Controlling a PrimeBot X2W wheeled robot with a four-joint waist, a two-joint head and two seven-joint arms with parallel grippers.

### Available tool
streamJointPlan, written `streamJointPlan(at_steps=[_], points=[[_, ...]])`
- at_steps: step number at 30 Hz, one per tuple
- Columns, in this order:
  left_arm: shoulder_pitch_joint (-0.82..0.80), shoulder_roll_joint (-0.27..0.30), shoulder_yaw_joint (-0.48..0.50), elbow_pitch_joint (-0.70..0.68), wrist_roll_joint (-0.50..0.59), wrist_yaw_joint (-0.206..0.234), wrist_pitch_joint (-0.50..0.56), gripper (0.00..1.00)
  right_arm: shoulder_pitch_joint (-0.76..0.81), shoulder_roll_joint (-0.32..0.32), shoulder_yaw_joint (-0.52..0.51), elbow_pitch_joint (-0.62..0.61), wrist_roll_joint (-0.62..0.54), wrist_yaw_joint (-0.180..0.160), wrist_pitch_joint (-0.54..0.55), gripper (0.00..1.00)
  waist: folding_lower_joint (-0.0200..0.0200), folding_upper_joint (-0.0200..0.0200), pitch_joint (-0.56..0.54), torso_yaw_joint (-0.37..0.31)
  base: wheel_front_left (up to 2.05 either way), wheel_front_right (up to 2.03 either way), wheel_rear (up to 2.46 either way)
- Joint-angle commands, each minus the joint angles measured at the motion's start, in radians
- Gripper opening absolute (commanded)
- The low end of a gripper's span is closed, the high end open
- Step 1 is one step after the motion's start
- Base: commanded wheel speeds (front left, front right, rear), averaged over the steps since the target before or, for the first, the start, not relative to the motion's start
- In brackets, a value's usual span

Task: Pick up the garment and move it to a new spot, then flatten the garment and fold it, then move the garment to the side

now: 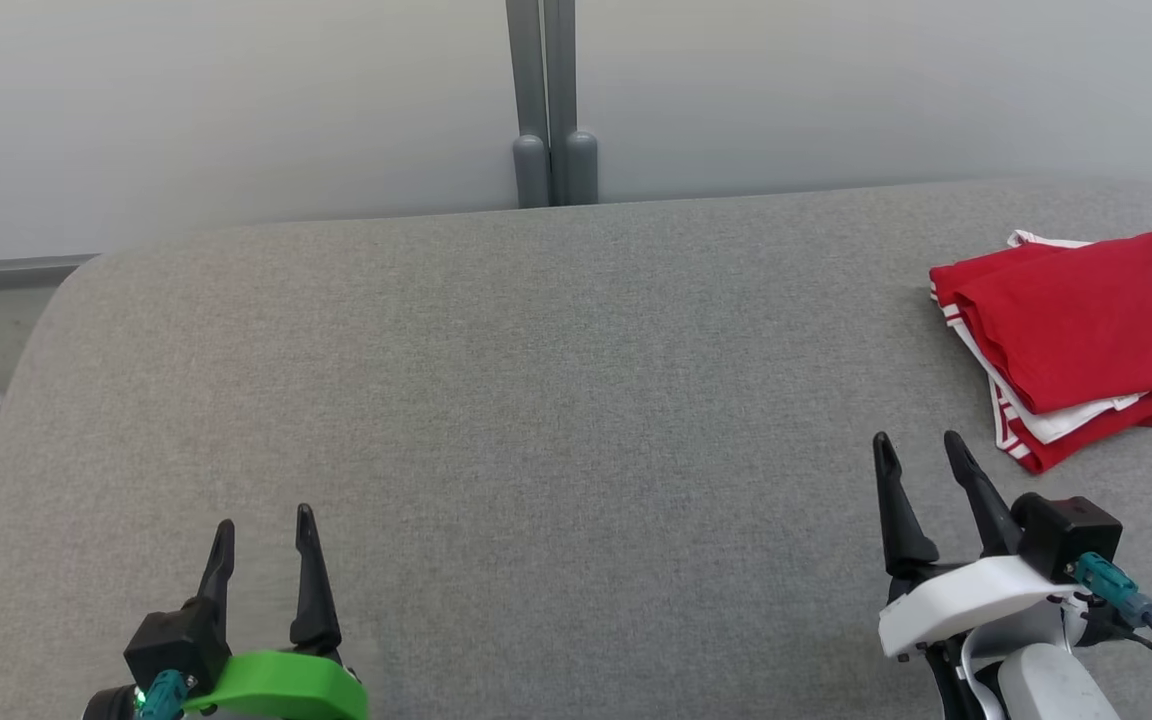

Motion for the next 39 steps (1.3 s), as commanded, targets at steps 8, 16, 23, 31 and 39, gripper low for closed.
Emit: streamJointPlan(at_steps=[8, 16, 23, 31, 39], points=[[-0.007, 0.001, -0.018, 0.010, -0.001, 0.010, 0.000, 1.00, 0.012, -0.001, 0.009, -0.009, -0.014, -0.001, -0.010, 1.00, 0.0000, 0.0000, 0.002, -0.009, 0.00, 0.00, 0.00], [-0.013, 0.001, -0.027, 0.019, -0.004, 0.014, 0.000, 1.00, 0.013, -0.001, 0.014, 0.001, -0.019, -0.001, -0.010, 1.00, 0.0000, 0.0000, 0.000, -0.006, 0.00, 0.00, 0.00], [0.005, -0.003, -0.017, 0.056, -0.055, -0.002, 0.016, 0.00, 0.023, 0.004, 0.008, 0.030, 0.033, 0.000, 0.008, 0.00, 0.0000, 0.0000, 0.000, -0.006, 0.00, 0.00, 0.00], [-0.009, -0.003, 0.007, 0.049, -0.194, -0.022, 0.056, 0.00, 0.019, 0.003, -0.010, 0.021, 0.177, 0.000, 0.047, 0.00, 0.0000, 0.0000, 0.001, -0.006, 0.00, 0.00, 0.00], [-0.022, -0.003, 0.028, 0.043, -0.321, -0.041, 0.091, 0.00, 0.014, 0.003, -0.026, 0.013, 0.308, 0.000, 0.082, 0.00, 0.0000, 0.0000, 0.002, -0.006, 0.00, 0.00, 0.00]])
